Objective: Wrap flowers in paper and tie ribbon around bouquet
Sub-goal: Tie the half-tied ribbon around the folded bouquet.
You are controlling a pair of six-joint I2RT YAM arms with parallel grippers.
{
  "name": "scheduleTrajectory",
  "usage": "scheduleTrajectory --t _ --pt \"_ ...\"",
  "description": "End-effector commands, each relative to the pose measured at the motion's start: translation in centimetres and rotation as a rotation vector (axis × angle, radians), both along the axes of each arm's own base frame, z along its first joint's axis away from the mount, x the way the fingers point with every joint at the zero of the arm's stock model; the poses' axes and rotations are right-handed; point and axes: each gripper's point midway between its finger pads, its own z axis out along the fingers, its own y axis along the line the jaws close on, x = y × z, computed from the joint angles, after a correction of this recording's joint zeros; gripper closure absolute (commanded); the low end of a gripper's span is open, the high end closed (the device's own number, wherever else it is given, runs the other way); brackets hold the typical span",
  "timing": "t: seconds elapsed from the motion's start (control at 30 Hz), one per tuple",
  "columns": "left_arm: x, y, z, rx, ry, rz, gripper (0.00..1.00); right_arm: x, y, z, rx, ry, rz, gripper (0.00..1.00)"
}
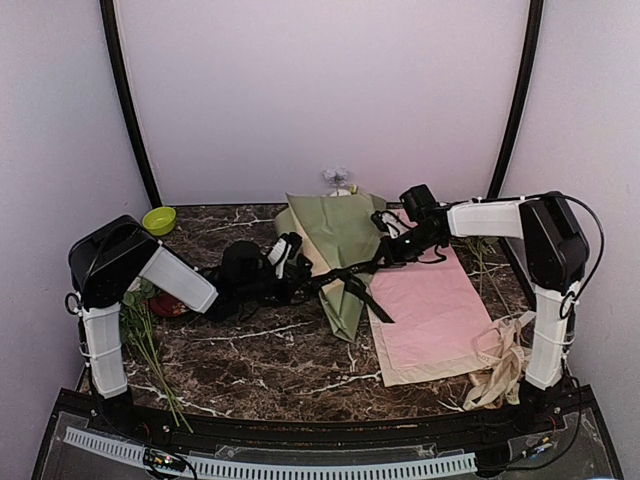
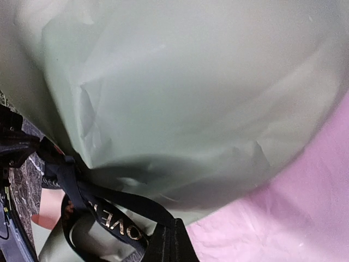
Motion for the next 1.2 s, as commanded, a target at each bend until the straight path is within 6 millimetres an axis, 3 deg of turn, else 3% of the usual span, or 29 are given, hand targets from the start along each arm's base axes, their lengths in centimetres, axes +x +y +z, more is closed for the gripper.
scheduleTrajectory --t 0.0,0.5,0.7,0.9,1.17 --pt "0.7 2.0 0.1 0.053 0.070 0.088 1.00 0.5 -2.0 1.6 0.007 -0.046 -0.083 1.00" --pt "0.2 6.2 -2.4 0.113 0.166 0.209 1.00 -2.4 -8.1 -5.3 -0.073 0.106 -0.203 1.00" --pt "0.4 7.2 -3.1 0.136 0.202 0.254 1.00 -2.7 -9.0 -6.7 -0.085 0.135 -0.217 1.00" --pt "-0.5 8.2 -5.3 0.198 0.255 0.258 1.00 -3.1 -9.2 -7.4 -0.080 0.155 -0.217 1.00" --pt "-1.4 7.9 -5.1 0.180 0.248 0.212 1.00 -3.2 -8.9 -7.2 -0.063 0.151 -0.206 1.00"
